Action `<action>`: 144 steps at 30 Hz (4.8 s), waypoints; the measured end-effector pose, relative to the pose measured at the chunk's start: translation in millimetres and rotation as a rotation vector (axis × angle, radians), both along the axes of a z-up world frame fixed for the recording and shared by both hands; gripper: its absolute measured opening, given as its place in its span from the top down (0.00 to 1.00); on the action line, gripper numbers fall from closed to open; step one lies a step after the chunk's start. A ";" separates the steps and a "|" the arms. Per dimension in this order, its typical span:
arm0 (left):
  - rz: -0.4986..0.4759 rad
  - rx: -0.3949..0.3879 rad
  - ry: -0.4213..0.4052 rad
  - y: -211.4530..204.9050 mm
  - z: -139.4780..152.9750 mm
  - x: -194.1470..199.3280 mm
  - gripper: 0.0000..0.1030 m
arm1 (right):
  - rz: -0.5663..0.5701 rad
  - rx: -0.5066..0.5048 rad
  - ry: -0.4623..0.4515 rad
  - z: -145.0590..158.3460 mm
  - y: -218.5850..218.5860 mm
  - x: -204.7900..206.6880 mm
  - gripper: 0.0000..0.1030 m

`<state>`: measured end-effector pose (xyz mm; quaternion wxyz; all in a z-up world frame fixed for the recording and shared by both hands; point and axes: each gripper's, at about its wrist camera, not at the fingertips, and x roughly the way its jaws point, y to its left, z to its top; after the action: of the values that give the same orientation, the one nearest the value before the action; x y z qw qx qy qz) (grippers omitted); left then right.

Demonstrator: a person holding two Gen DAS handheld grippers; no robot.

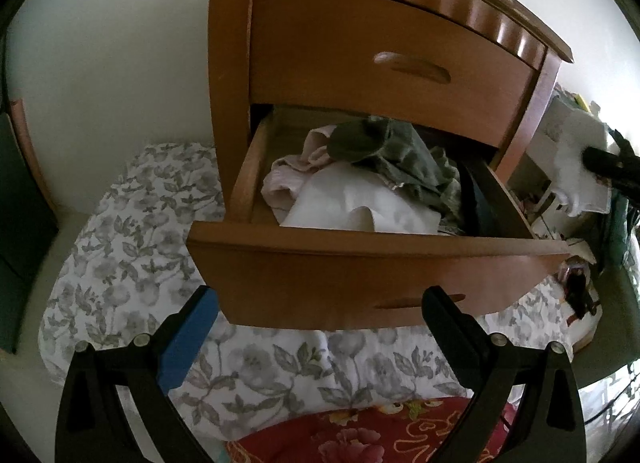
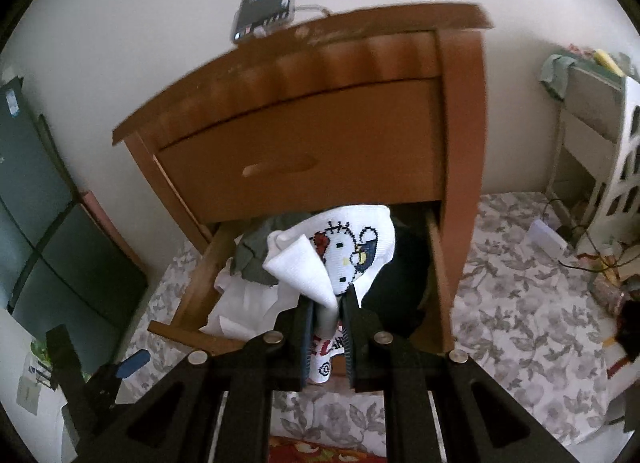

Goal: Take underwear out of drawer
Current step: 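Grasp the white Hello Kitty sock with the right gripper and lift it out, then lower the sock onto the bedsheet below the drawer and open the right gripper, then reach the right gripper into the drawer and grasp the grey garment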

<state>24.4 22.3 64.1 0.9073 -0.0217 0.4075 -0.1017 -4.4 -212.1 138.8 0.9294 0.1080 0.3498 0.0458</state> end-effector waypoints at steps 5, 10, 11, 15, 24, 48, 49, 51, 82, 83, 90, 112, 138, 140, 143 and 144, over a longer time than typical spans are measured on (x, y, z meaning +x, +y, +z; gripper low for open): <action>-0.003 0.028 0.000 -11.2 5.2 -5.6 0.02 | -0.020 0.005 -0.014 2.6 -14.1 -25.2 0.87; -0.023 0.049 0.002 -24.7 7.9 -9.7 0.02 | -0.070 0.022 -0.009 0.1 -39.7 -47.0 0.87; -0.028 0.052 0.002 -27.3 8.2 -10.4 0.02 | -0.080 0.023 -0.006 -1.4 -44.6 -50.4 0.87; -0.030 0.071 0.009 -35.6 8.4 -11.9 0.02 | -0.105 0.012 0.010 -10.1 -58.8 -61.8 0.87; -0.003 0.091 0.026 -39.2 7.1 -13.8 0.02 | -0.069 0.030 0.093 -40.5 -60.2 -71.1 0.87; 0.031 0.100 0.151 -25.4 -28.9 -2.6 0.02 | 0.073 -0.006 0.419 -153.3 3.7 -38.9 0.86; 0.032 0.101 0.156 -24.5 -30.7 -2.1 0.02 | 0.073 -0.008 0.423 -154.0 5.6 -37.0 0.86; 0.037 0.103 0.170 -22.7 -34.8 0.2 0.02 | 0.077 -0.011 0.432 -156.5 9.6 -34.3 0.86; 0.062 0.087 0.257 -11.7 -63.7 14.2 0.02 | 0.092 -0.108 0.501 -179.1 35.7 -9.2 0.57; 0.063 0.085 0.257 -11.5 -63.9 14.4 0.02 | 0.093 -0.108 0.499 -178.3 35.8 -9.7 0.56; 0.067 0.059 0.246 -9.1 -62.2 16.2 0.02 | 0.096 -0.128 0.486 -174.3 35.5 -13.7 0.31; 0.104 0.019 0.214 5.8 -74.3 32.0 0.01 | 0.050 -0.132 0.442 -168.4 13.8 -13.5 0.00; 0.042 -0.048 0.043 9.9 -45.5 27.5 0.00 | 0.056 -0.222 0.081 -52.8 12.1 -6.3 0.00; 0.047 -0.053 0.048 12.4 -44.8 27.9 0.00 | 0.069 -0.232 0.064 -47.9 14.7 3.0 0.00; 0.047 -0.073 0.058 15.4 -45.2 28.6 0.00 | 0.088 -0.244 0.052 -41.1 18.7 19.4 0.00; 0.043 -0.081 0.062 15.6 -45.0 28.8 0.00 | 0.098 -0.235 0.053 -39.8 19.0 25.0 0.00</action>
<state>53.1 37.9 19.2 0.8947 -0.0701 0.4303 -0.0976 20.6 -193.1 98.9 0.9228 -0.0178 0.3820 0.0472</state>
